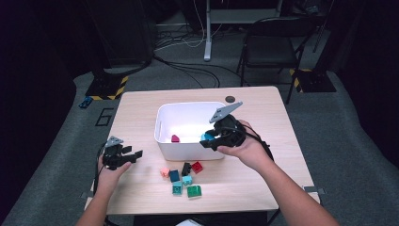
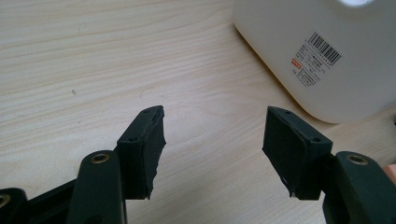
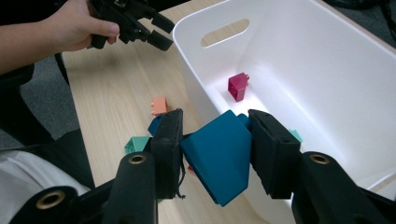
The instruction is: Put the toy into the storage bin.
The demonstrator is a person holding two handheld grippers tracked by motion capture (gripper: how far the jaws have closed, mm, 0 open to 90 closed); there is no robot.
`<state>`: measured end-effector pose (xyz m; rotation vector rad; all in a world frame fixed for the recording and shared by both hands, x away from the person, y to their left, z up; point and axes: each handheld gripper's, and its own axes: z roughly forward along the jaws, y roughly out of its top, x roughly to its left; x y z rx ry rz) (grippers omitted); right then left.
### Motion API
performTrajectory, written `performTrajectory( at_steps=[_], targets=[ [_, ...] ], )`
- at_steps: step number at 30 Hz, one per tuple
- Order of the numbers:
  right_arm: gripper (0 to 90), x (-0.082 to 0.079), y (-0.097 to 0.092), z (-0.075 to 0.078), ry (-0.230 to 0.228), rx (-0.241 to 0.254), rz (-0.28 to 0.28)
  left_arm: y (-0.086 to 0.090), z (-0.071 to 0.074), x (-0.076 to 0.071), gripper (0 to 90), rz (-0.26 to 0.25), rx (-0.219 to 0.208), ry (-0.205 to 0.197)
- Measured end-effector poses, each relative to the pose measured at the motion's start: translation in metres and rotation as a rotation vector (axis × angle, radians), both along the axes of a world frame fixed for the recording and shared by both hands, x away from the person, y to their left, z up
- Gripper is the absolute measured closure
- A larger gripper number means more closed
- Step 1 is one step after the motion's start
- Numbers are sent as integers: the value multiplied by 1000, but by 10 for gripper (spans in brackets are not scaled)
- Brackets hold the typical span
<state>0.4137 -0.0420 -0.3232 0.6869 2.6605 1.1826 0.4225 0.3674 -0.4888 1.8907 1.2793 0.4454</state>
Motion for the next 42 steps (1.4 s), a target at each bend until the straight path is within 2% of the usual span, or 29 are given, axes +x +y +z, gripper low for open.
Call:
performTrajectory(
  at_steps=[6,15,18,37,42],
  targets=[
    [563,14,7,10,-22,-20,2,0,0,0,381,2,-1,1],
    [563,32,28,13,-20,-34,-6,1,-1,1,381,6,-8,-1],
    [562,40,36,11,-32,-33,-3,2,0,1,381,6,-12,-1],
    [562,85,78,-5,-34,-26,-30,2,-1,1,381,7,-16,-1],
    [562,97,90,-13,-37,-51,-27,2,-1,2,381,4,-18,3]
  ],
)
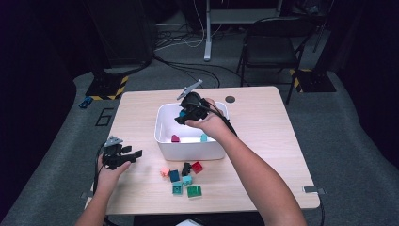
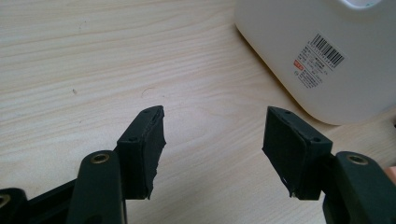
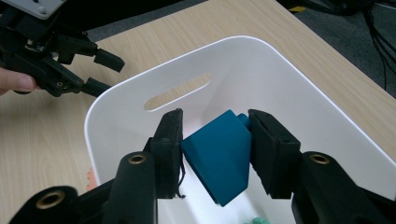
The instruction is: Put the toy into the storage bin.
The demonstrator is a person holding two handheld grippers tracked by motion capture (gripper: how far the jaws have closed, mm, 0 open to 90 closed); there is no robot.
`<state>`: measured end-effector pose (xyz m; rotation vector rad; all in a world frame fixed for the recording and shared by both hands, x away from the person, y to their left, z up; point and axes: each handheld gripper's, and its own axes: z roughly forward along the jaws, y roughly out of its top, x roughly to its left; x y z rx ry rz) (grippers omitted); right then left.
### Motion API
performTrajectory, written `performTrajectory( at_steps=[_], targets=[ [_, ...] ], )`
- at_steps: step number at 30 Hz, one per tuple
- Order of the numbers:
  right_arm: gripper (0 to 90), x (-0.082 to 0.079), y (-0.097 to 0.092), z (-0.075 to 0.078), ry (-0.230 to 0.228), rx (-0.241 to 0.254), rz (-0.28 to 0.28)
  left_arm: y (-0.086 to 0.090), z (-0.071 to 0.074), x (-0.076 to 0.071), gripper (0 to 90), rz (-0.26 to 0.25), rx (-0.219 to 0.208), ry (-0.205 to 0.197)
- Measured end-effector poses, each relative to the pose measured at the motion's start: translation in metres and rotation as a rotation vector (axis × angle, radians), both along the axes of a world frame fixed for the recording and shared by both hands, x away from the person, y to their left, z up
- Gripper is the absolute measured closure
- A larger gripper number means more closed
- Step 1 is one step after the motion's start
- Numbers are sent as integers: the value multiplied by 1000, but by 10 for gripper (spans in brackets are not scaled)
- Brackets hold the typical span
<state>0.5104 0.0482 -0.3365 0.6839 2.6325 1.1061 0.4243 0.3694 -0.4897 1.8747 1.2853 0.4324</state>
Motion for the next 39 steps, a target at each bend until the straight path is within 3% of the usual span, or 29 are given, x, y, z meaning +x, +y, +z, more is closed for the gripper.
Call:
performTrajectory(
  at_steps=[15,26,32,39],
  targets=[
    [561,26,32,-32,13,-66,5,-1,-1,1,381,-3,-1,-2],
    [535,35,43,-50,38,-77,4,-1,-2,2,381,-6,-1,-4],
    [530,31,40,-44,23,-74,9,-1,-1,2,381,-3,-4,-3],
    [536,11,23,-19,3,-44,32,0,-1,1,381,-5,1,4]
  ],
)
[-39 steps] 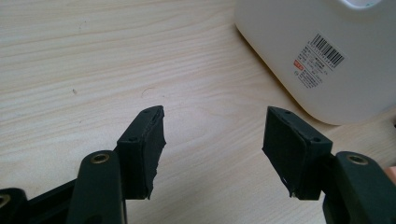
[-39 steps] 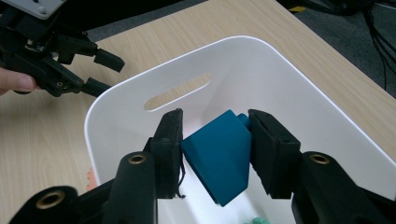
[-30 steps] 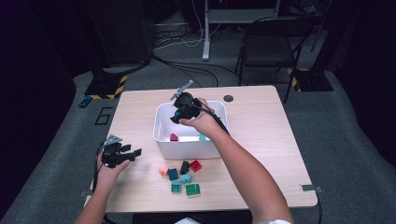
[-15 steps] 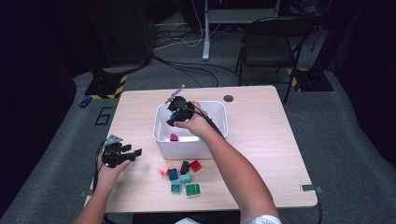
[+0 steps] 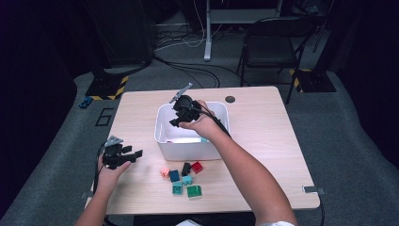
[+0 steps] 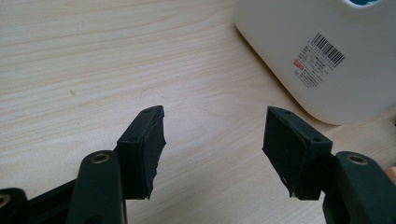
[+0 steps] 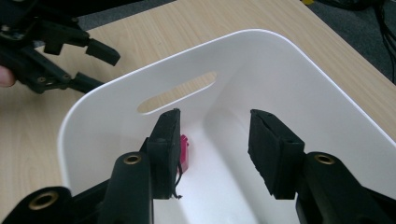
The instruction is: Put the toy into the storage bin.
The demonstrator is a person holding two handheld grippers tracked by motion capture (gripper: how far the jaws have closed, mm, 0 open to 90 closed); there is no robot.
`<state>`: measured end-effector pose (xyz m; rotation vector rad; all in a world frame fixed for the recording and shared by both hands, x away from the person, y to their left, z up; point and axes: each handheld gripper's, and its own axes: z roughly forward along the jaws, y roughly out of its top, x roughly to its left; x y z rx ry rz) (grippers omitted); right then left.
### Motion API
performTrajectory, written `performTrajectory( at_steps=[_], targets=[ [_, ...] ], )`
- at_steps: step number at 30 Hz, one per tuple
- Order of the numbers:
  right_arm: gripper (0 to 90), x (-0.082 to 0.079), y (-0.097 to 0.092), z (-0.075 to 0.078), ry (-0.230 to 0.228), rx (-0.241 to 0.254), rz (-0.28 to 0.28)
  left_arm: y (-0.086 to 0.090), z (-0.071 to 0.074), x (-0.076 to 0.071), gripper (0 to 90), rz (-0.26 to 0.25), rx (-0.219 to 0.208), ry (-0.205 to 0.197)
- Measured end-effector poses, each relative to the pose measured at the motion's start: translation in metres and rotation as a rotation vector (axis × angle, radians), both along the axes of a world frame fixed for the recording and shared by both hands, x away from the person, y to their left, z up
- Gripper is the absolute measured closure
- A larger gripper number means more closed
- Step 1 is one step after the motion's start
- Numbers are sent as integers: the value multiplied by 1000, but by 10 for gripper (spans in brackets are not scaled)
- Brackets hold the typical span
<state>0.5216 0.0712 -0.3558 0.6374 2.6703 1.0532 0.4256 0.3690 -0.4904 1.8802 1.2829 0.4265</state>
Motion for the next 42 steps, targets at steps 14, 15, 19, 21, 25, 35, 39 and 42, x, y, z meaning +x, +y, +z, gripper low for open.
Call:
performTrajectory(
  at_steps=[14,15,19,21,25,35,39,42],
  targets=[
    [544,-60,-42,33,-48,63,59,-1,-1,0,381,5,5,-6],
    [544,-65,-46,35,-54,68,61,-1,0,0,381,4,8,-2],
    [545,-80,-55,40,-75,75,71,-2,-1,-1,381,7,7,-7],
    [545,-86,-57,40,-83,74,79,-2,-1,-1,381,6,6,-6],
    [545,-98,-61,36,-97,80,96,-1,-1,-1,381,6,7,-8],
    [545,-123,-60,3,-79,92,159,-1,0,-1,381,-1,16,-5],
    [549,-126,-62,-10,-80,82,153,-2,-1,-1,381,-1,15,-2],
    [549,-129,-64,-22,-79,73,156,-1,-1,0,381,-1,16,1]
  ],
)
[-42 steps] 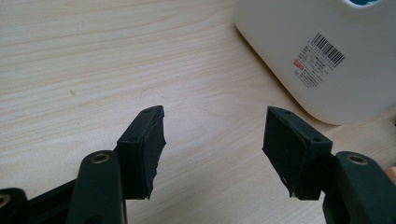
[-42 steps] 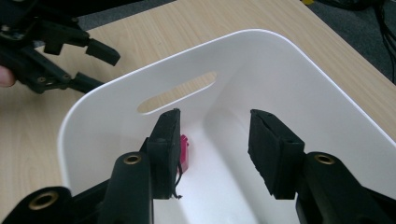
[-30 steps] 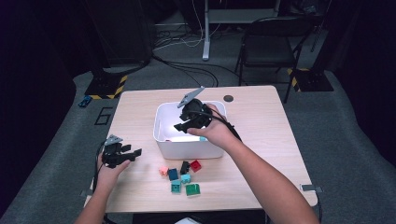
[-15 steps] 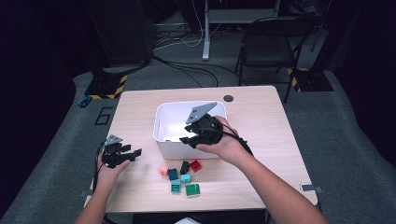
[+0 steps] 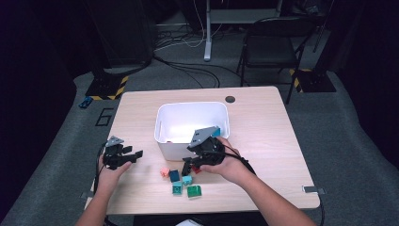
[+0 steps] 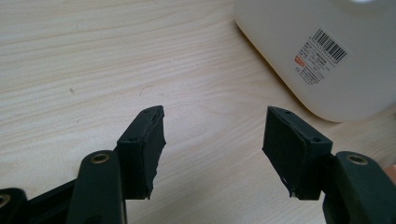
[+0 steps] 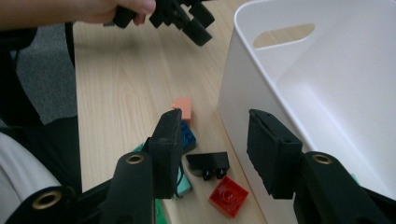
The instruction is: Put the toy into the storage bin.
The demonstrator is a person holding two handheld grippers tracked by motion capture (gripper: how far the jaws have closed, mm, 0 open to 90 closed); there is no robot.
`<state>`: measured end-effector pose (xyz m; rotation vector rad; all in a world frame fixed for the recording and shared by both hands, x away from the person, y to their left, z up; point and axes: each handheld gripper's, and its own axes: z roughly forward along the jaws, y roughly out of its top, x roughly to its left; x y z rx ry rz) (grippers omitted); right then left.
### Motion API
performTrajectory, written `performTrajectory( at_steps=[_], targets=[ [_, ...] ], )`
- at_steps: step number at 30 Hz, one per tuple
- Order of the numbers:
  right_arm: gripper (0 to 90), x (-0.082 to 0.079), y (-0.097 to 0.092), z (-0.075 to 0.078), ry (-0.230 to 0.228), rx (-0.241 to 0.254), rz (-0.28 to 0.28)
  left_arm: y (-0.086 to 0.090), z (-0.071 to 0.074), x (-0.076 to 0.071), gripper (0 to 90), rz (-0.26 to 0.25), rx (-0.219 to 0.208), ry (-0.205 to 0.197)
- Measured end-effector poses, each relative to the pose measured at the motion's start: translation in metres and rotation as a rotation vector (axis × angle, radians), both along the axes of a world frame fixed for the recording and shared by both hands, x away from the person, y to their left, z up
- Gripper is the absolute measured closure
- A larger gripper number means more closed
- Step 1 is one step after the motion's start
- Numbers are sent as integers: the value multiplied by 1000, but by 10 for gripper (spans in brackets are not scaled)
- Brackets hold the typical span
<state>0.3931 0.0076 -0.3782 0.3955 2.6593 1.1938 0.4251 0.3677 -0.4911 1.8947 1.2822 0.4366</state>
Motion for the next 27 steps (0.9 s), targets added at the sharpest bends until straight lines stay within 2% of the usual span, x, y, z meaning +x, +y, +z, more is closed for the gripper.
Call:
performTrajectory(
  at_steps=[7,15,27],
  targets=[
    [544,-10,0,-30,20,-10,26,-1,0,0,381,-3,4,0],
    [532,-20,1,-65,68,-17,48,-2,-2,2,381,-10,10,5],
    [527,-29,0,-100,101,-19,80,-5,-4,3,381,-8,19,6]
  ],
)
